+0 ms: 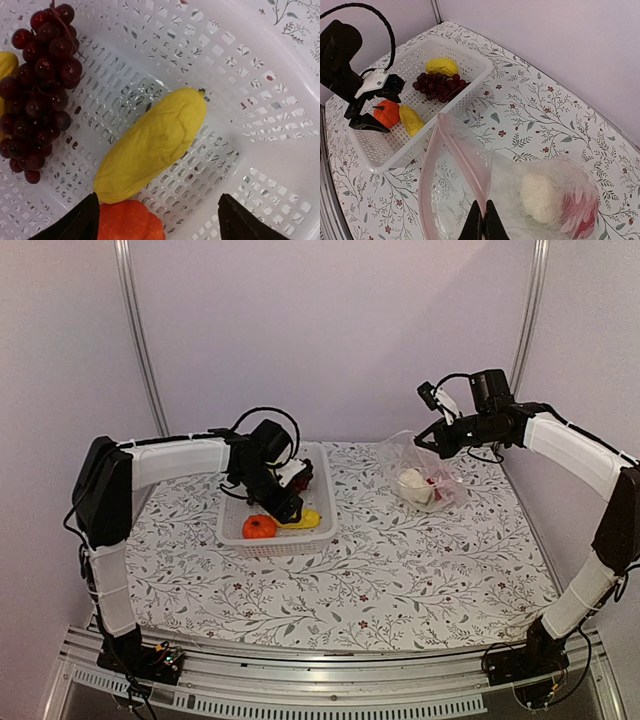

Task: Place the food in the zip-top bag and seal the zipper
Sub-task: Adjust the fake fruit in the bin, then pick up the fake fruit from the bin, then place the fake fruit in the zipper food storage bag.

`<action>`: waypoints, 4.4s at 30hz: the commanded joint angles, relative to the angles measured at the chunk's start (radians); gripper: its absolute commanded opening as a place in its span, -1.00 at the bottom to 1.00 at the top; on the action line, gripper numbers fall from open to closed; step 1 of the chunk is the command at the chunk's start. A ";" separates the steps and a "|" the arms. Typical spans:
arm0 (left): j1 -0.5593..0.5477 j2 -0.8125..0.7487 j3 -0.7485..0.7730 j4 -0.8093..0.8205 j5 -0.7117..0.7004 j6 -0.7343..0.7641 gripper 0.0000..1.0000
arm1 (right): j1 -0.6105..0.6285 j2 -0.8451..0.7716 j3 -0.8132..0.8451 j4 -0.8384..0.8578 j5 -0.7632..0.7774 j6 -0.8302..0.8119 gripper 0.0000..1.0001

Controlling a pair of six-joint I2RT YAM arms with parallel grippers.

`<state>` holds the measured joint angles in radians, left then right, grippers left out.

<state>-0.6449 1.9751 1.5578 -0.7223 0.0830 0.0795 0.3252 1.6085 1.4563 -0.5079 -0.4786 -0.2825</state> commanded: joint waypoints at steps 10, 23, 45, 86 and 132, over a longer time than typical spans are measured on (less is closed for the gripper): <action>-0.031 0.087 0.034 0.038 -0.197 0.227 0.42 | -0.001 -0.015 -0.030 0.002 -0.036 -0.003 -1.00; -0.031 0.169 0.085 0.023 -0.055 0.293 0.09 | -0.001 -0.012 -0.039 0.001 -0.038 -0.007 -1.00; 0.010 0.060 0.104 -0.071 -0.018 0.192 -0.58 | 0.000 0.008 -0.035 -0.002 -0.037 -0.009 -1.00; -0.133 -0.114 0.072 0.874 0.465 -0.758 -0.66 | -0.025 0.181 0.405 -0.163 0.212 0.015 -1.00; -0.163 0.337 0.368 1.027 0.476 -1.707 -0.25 | 0.107 0.003 0.183 -0.096 0.037 0.025 -1.00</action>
<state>-0.8028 2.2875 1.8488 0.3489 0.5896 -1.6096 0.4206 1.6432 1.6333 -0.6231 -0.4015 -0.2668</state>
